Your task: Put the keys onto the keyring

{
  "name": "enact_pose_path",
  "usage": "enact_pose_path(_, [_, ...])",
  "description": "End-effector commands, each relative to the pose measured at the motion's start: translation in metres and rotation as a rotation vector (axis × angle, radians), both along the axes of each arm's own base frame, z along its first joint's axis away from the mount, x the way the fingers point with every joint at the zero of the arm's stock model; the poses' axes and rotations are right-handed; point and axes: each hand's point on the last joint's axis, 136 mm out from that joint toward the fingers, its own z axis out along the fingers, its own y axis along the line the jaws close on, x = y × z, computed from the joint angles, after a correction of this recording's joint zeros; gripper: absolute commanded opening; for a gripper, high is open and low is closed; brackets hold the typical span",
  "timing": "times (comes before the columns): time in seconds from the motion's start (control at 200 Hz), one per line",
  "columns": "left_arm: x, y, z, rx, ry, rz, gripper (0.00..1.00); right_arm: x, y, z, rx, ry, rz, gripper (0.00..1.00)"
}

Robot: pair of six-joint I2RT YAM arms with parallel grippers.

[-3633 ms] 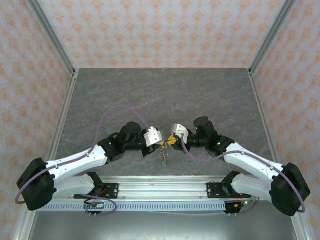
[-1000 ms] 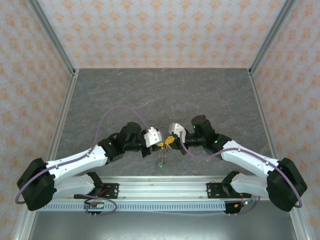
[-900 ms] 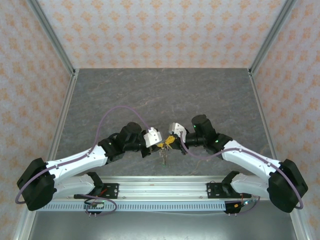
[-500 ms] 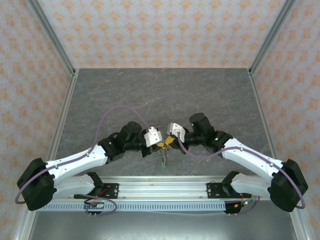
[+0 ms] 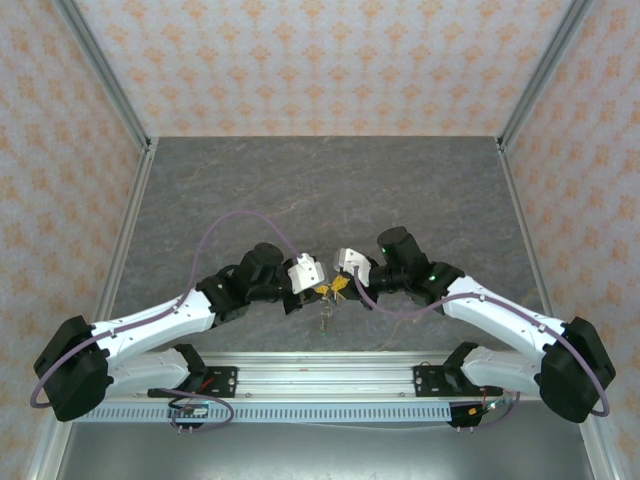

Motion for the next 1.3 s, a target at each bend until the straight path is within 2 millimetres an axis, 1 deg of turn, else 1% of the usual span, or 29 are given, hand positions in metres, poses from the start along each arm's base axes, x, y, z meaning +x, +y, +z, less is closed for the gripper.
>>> enact_pose_path(0.0, [0.000, -0.008, 0.013, -0.038, -0.016, -0.023, 0.18, 0.001, 0.015, 0.031, 0.108, -0.050, 0.043, 0.00])
enact_pose_path(0.175, [0.000, -0.010, 0.011, -0.033, -0.006, -0.032, 0.15, 0.002, 0.018, 0.032, 0.133, -0.045, 0.044, 0.00])
enact_pose_path(0.23, [0.000, -0.011, 0.011, -0.035, -0.007, -0.033, 0.08, 0.002, 0.019, 0.033, 0.143, -0.045, 0.042, 0.00])
enact_pose_path(0.315, [0.001, -0.011, 0.012, -0.037, -0.012, -0.031, 0.00, 0.003, 0.018, 0.029, 0.134, -0.040, 0.031, 0.00])
enact_pose_path(0.47, [0.005, -0.008, 0.012, -0.035, -0.030, -0.001, 0.00, 0.007, 0.011, 0.016, 0.099, -0.042, -0.015, 0.06])
enact_pose_path(0.641, [0.005, -0.007, 0.018, -0.077, -0.046, 0.010, 0.00, 0.009, 0.004, 0.003, 0.068, -0.041, -0.062, 0.08])
enact_pose_path(0.766, [0.004, -0.008, 0.020, -0.089, -0.050, 0.000, 0.00, 0.011, 0.004, 0.004, 0.084, -0.033, -0.075, 0.10])
enact_pose_path(0.861, [0.001, -0.011, 0.022, -0.099, -0.046, -0.018, 0.00, 0.011, 0.007, 0.005, 0.107, -0.026, -0.074, 0.10])
enact_pose_path(0.946, [0.000, -0.012, 0.022, -0.105, -0.041, -0.025, 0.00, 0.013, 0.007, 0.001, 0.100, -0.027, -0.082, 0.11])
enact_pose_path(1.116, [-0.002, -0.008, 0.022, -0.098, -0.045, -0.022, 0.00, 0.015, 0.005, -0.003, 0.089, -0.029, -0.099, 0.13])
enact_pose_path(1.296, [-0.005, -0.004, 0.023, -0.103, -0.051, -0.022, 0.00, 0.017, 0.007, -0.001, 0.112, -0.038, -0.105, 0.16])
